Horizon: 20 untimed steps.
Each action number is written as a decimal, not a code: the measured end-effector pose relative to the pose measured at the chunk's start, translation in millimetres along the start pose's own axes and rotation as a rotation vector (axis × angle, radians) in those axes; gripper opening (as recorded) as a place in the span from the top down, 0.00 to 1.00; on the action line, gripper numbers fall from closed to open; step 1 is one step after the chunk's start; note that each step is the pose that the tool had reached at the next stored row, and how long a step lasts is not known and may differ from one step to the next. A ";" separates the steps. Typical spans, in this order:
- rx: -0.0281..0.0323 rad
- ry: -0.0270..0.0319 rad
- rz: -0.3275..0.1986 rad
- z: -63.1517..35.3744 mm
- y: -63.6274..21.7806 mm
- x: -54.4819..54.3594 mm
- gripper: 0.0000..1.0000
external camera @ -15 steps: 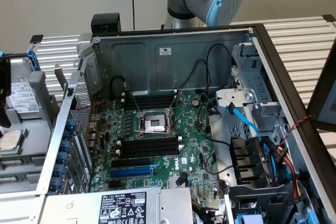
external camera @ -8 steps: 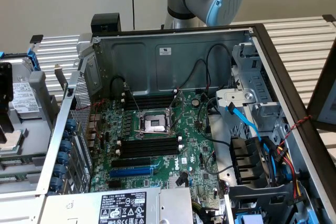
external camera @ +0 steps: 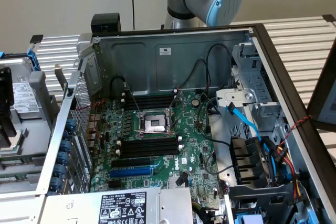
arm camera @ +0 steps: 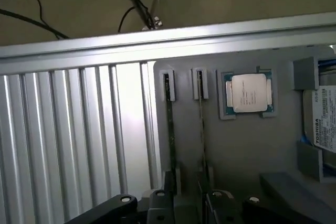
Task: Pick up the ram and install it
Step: 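Pick up the ram and move it above insertion slot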
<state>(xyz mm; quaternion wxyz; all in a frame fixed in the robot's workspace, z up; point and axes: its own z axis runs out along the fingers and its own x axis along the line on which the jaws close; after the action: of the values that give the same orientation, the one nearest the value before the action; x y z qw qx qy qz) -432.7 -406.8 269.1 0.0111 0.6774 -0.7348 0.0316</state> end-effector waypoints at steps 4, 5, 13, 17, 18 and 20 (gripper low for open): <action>0.0010 -0.0022 -0.025 7.3 -0.1 4.0 0.69; 0.0011 -0.0031 -0.027 9.4 -0.3 6.1 0.69; 0.0001 -0.0064 -0.035 25.0 -0.8 20.7 0.69; 0.0005 -0.0066 -0.045 32.1 -0.6 20.3 0.69; 0.0010 -0.0068 -0.052 34.0 -0.6 20.2 0.69; 0.0021 -0.0074 -0.070 37.6 -0.4 19.7 0.69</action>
<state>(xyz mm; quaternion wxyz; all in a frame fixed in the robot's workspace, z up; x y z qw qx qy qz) -432.9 -428.7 232.7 0.0088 0.7027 -0.7108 0.0295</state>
